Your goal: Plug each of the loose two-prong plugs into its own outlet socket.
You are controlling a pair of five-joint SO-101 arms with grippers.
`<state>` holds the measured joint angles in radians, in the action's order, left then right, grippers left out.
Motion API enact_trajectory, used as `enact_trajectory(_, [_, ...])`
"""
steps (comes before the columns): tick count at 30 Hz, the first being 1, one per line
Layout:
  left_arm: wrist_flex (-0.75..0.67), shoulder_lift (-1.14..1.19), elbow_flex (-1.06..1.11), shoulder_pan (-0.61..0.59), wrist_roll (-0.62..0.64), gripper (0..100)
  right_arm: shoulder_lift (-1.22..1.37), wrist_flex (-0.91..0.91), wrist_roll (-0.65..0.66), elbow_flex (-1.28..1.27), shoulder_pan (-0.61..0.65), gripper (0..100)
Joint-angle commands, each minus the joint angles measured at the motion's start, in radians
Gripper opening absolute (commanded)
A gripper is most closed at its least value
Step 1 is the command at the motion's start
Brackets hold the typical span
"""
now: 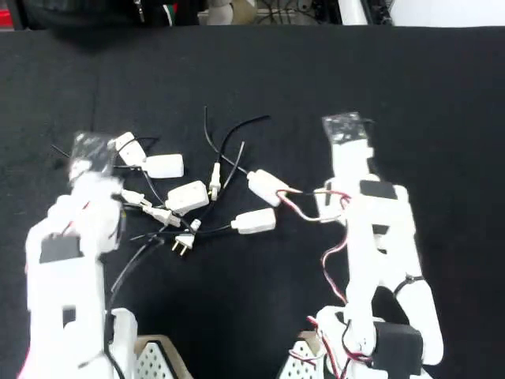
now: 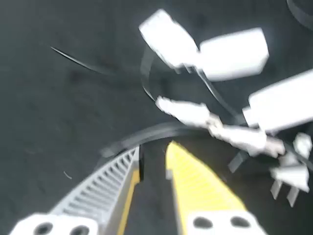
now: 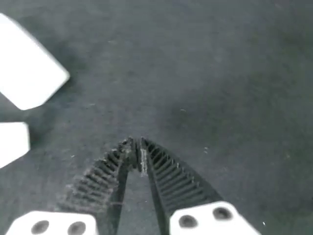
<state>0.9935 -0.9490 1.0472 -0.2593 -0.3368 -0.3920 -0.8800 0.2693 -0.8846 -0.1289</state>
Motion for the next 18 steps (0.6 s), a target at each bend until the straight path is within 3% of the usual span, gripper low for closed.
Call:
enact_trajectory(1, [-0.021, 0.227, -0.163, 0.07, 0.005, 14, 0.002, 0.015, -0.025, 0.024, -0.021, 2.5])
enact_trajectory(10, [-0.015, 0.468, -0.444, 0.182, -0.02, 23, 0.056, 0.055, -0.04, 0.025, -0.018, 2.5])
enact_trajectory(18, [0.068, 0.698, -0.587, 0.328, -0.353, 24, 0.186, 0.051, -0.02, 0.096, 0.003, 2.4])
